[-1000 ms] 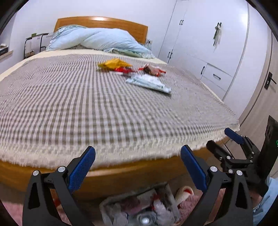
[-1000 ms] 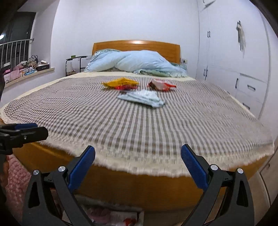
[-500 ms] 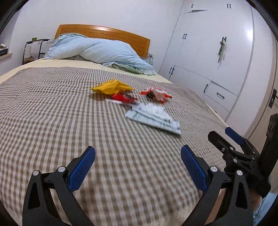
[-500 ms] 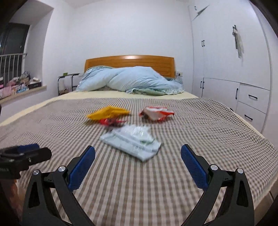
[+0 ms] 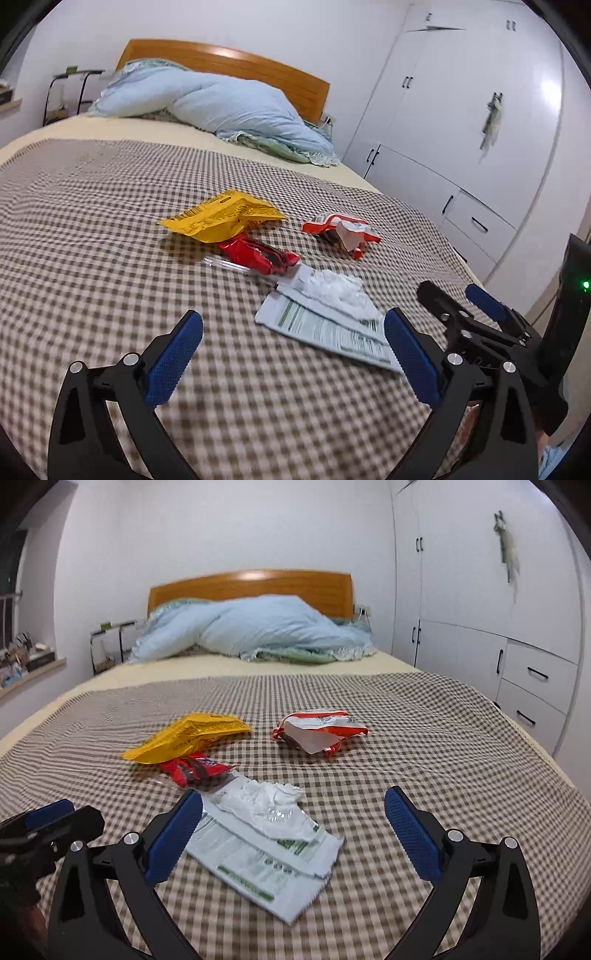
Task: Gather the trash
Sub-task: 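Move both tools toward the paper packet and remaining glove on the bedspread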
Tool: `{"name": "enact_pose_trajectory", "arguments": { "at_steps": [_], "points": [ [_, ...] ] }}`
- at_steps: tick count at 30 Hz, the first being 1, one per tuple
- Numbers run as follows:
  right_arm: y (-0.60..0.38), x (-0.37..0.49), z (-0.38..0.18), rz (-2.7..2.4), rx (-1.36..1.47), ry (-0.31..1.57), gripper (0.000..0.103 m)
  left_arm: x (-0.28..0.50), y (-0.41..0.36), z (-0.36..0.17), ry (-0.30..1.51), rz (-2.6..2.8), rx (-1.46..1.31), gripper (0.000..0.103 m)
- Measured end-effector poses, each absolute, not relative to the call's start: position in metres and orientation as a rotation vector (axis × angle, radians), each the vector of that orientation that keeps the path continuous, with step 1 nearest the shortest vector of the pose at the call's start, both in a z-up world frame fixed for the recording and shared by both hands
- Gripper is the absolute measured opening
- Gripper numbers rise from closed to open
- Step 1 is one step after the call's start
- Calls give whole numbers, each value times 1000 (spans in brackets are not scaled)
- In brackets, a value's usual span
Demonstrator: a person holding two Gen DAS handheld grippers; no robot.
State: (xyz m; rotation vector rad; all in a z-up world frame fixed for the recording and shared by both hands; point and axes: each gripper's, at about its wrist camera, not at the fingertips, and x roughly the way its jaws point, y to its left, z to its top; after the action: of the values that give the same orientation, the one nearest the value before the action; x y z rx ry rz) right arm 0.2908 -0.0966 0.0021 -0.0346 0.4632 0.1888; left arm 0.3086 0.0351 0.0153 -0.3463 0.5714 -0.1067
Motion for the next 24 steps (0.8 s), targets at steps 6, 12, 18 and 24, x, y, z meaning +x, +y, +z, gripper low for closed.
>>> {"name": "enact_pose_trajectory", "arguments": {
  "at_steps": [6,12,18,24],
  "points": [
    [-81,331,-6,146,-77,555,95,330,60,4,592,-12,-417,95],
    [-79,366,-20,140,7,641,95,354,86,-4,598,36,-501,95],
    [-68,382,-39,58,8,634,95,367,98,-18,604,19,-613,95],
    [-55,411,-62,97,-15,788,92,371,106,-36,627,4,-707,95]
  ]
}}
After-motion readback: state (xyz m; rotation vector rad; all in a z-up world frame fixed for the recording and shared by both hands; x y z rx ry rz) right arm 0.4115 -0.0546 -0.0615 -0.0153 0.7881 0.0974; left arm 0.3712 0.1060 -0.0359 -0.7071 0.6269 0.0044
